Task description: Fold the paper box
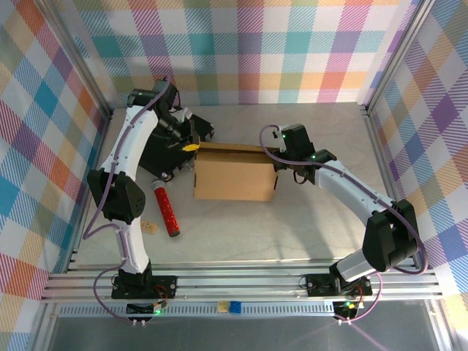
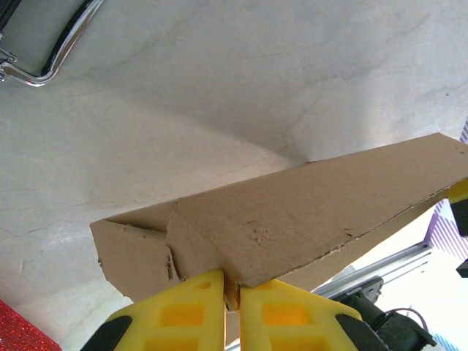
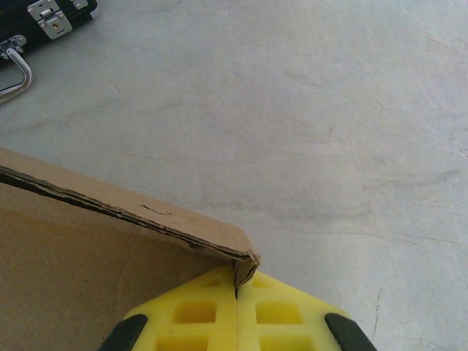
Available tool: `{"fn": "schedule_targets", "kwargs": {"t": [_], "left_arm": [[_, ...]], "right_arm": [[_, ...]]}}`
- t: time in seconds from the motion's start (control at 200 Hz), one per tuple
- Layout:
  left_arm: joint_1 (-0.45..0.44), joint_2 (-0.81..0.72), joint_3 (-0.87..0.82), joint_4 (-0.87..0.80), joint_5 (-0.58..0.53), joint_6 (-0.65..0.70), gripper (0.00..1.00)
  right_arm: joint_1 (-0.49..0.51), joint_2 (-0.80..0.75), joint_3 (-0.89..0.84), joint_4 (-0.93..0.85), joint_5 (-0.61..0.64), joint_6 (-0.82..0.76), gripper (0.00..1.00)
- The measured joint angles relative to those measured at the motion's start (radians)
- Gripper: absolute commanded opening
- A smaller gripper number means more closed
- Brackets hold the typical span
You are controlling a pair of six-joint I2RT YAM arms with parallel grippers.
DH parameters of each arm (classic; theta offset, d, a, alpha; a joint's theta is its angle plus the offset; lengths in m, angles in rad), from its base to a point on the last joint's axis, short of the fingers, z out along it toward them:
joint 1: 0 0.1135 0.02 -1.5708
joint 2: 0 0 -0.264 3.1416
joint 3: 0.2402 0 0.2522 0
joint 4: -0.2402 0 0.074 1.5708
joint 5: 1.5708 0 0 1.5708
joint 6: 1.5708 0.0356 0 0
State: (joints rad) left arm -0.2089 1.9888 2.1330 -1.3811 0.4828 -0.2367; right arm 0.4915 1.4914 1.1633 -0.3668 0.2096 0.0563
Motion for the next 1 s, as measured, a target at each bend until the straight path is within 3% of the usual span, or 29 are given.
{"fn": "schedule_targets", "kwargs": {"t": [1.0], "left_arm": [[0.0, 0.028, 0.012, -0.034, 0.085, -0.018, 0.11]], "right_arm": [[-0.028, 0.014, 0.021, 0.03, 0.026, -0.089, 0.0]]}}
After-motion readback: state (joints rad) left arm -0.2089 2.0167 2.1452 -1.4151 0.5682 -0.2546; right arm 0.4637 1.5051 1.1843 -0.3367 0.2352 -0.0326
